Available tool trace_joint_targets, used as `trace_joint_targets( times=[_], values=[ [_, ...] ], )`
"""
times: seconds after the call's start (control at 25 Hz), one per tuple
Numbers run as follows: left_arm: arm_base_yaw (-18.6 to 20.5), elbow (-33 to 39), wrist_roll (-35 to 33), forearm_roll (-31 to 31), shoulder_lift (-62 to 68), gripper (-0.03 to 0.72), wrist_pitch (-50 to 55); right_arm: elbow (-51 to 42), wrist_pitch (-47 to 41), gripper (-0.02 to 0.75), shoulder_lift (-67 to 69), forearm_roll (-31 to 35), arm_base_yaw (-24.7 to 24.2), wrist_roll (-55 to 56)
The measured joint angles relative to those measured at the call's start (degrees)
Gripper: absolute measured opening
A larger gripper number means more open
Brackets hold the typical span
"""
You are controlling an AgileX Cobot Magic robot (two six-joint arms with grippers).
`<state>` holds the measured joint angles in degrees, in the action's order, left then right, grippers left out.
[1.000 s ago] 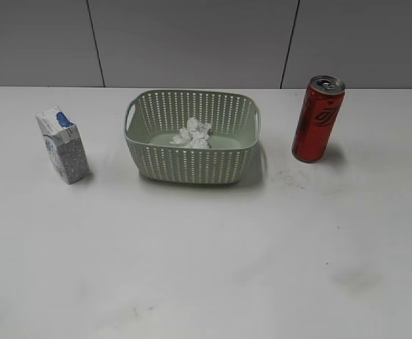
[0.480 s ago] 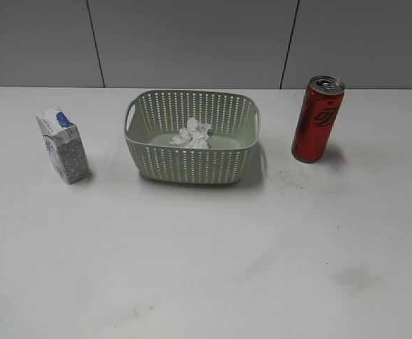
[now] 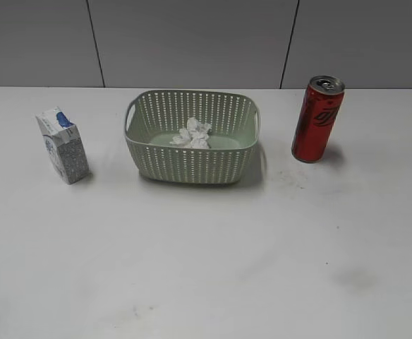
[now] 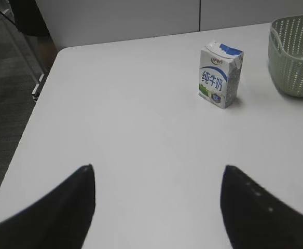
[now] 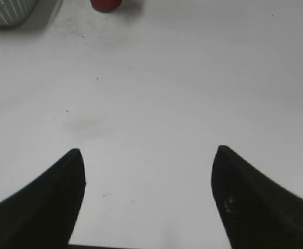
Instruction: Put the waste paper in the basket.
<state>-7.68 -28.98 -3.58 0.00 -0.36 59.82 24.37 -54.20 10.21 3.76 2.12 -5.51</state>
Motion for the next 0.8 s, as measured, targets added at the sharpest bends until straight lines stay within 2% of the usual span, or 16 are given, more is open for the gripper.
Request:
trace_joint_targets(
  times=[0.32,0.8],
  values=[
    [0.0,0.0,0.0,0.0,0.0,0.542,0.0,0.0,0.0,0.572,-9.6,0.1,0.0,0.0],
    [0.0,0.0,0.0,0.0,0.0,0.532,-0.1,0.0,0.0,0.572,-10.5,1.3,0.0,0.0]
  ],
)
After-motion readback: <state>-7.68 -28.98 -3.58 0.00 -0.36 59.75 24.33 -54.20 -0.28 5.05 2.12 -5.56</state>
